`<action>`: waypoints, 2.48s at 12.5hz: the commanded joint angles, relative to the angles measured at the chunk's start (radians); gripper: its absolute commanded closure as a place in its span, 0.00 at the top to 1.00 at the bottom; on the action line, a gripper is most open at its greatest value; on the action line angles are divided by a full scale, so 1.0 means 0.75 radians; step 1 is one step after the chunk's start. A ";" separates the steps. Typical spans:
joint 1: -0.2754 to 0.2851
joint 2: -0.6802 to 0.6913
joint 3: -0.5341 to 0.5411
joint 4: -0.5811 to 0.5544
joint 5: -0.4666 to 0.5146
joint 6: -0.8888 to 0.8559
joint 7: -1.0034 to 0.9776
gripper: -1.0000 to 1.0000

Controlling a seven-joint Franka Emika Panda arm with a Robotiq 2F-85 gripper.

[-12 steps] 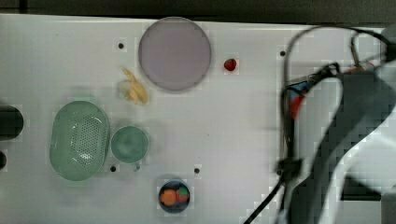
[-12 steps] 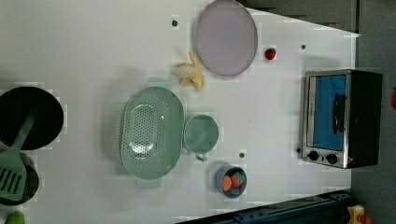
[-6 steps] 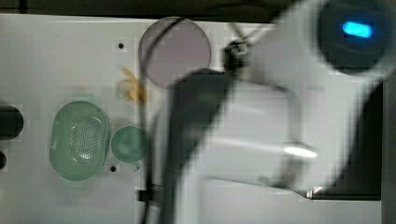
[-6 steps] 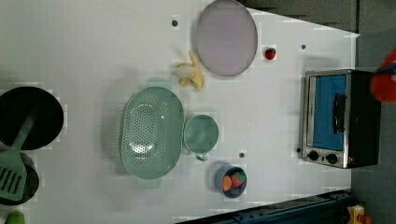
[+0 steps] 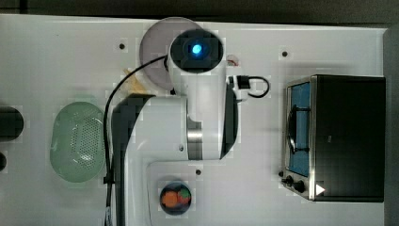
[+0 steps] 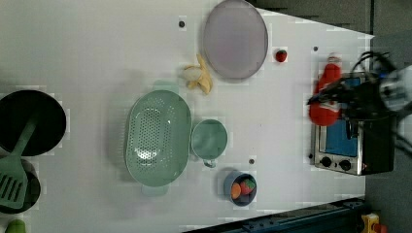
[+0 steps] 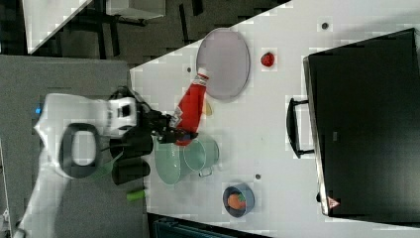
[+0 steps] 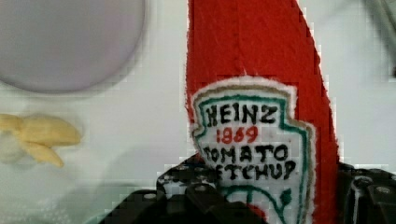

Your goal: Pick Ketchup from oven and place it on table.

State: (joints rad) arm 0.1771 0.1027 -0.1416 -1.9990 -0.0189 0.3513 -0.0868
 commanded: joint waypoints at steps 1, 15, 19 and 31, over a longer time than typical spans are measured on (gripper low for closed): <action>-0.034 -0.013 -0.053 -0.159 -0.012 0.175 0.074 0.64; -0.037 0.252 -0.054 -0.324 0.017 0.635 0.079 1.00; -0.039 0.015 -0.089 -0.178 0.016 0.364 0.079 1.00; -0.038 -0.163 -0.091 0.513 0.012 -0.551 0.079 1.00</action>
